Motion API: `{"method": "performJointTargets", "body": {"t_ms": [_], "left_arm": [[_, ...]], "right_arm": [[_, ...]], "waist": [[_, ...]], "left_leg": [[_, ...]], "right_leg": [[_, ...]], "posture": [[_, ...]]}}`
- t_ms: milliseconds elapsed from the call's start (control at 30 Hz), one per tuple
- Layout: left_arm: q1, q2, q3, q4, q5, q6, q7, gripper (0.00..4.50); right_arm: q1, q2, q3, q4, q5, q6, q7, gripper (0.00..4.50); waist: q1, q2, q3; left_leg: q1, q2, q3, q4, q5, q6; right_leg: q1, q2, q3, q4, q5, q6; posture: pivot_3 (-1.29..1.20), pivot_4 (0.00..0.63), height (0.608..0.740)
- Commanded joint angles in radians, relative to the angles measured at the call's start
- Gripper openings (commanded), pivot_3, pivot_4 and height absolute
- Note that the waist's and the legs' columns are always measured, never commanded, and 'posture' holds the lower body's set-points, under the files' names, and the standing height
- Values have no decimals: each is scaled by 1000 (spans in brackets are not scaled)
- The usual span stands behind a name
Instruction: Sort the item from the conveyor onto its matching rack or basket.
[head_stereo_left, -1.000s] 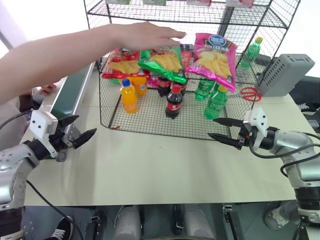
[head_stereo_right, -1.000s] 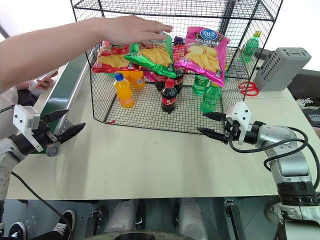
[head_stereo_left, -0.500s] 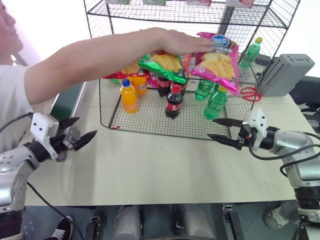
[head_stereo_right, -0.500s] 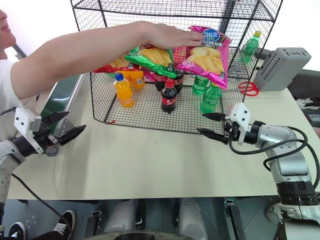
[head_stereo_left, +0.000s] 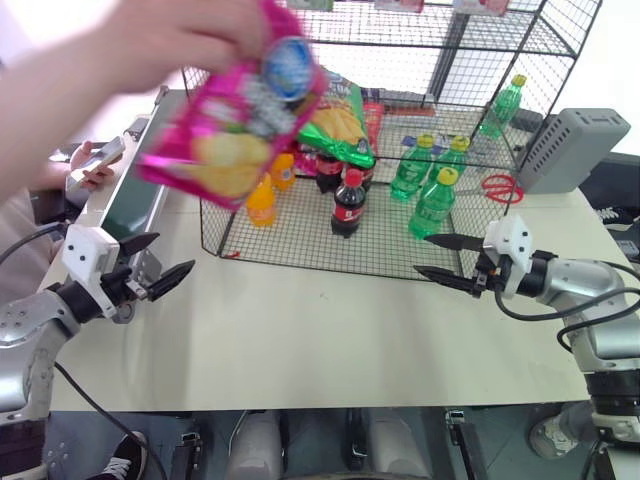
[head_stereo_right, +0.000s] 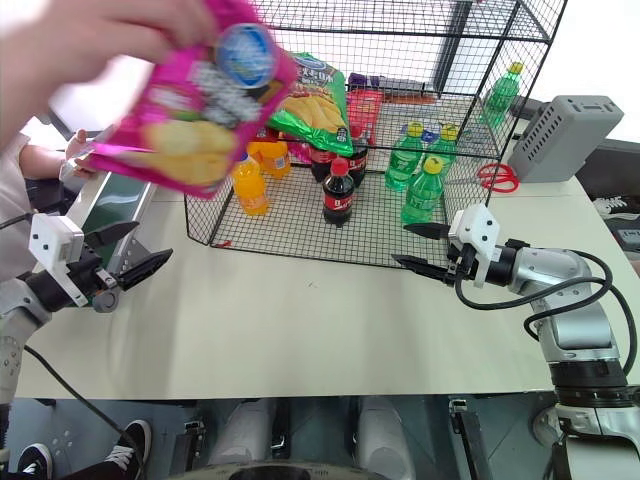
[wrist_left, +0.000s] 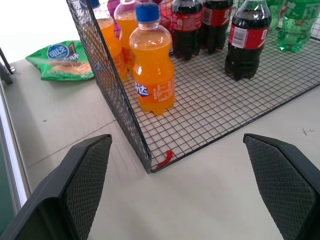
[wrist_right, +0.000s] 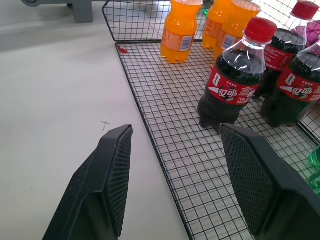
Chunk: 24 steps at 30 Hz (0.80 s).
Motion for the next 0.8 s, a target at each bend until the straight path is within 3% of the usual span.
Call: {"method": "performJointTargets", "body": {"t_ms": [33,800], "left_arm": [[-9,10,12,-11,-1,-15,-2,4500],[24,12,27,-36,-24,25,-2,4500]], "right_arm": [[-12,-1,-4,-2,-3,-22,5,2848],[-40,9,15,19,-9,-37,19,2848]], "waist": [[0,0,0],[0,0,0]], "left_leg": [[0,0,0,0,0,0],[0,0,0,0,0,0]], "right_leg": [[0,0,0,0,0,0],[0,0,0,0,0,0]], "posture": [[0,150,740],[0,150,740]]}}
